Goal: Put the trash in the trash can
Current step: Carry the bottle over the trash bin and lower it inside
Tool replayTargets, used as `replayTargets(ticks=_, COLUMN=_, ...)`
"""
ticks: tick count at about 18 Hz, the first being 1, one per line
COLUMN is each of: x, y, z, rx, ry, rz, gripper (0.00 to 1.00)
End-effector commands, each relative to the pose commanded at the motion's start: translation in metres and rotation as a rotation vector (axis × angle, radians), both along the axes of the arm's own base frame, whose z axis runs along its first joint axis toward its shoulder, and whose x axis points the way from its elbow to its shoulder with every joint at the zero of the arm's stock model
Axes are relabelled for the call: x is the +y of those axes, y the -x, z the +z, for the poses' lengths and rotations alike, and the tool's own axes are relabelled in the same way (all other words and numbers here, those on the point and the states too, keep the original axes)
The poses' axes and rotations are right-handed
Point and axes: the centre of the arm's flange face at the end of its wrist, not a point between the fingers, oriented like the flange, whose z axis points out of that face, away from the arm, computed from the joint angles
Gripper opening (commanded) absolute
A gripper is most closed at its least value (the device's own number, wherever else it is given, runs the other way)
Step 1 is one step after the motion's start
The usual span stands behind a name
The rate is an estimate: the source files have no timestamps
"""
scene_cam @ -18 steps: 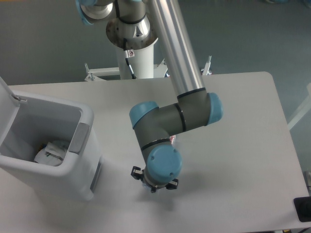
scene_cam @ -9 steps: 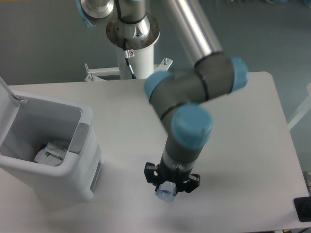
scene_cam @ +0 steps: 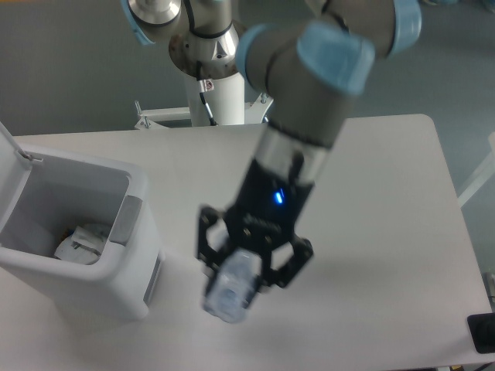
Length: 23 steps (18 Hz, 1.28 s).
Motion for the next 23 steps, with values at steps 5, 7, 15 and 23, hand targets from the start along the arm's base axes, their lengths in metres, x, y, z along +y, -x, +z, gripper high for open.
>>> replayTargets(ticks=5, x=-0.010, y=-0.064, z=0.052, rx=0.003, ry=-0.097, rz=-0.103, gripper=0.30)
replayTargets(ticks=7, x=-0.005, y=-0.084, z=0.050, rx=-0.011, ry=-0.103, rz=-0.144, gripper=0.30)
replayTargets(ticks=15, x=0.034, y=-0.153, z=-0.050, rx=0.009, ry=-0.060, rz=-0.308, gripper=0.38)
replayTargets(ticks=23, x=0.035, y=-0.160, z=-0.063, rx=0.048, ry=-0.059, rz=-0.347, gripper=1.00)
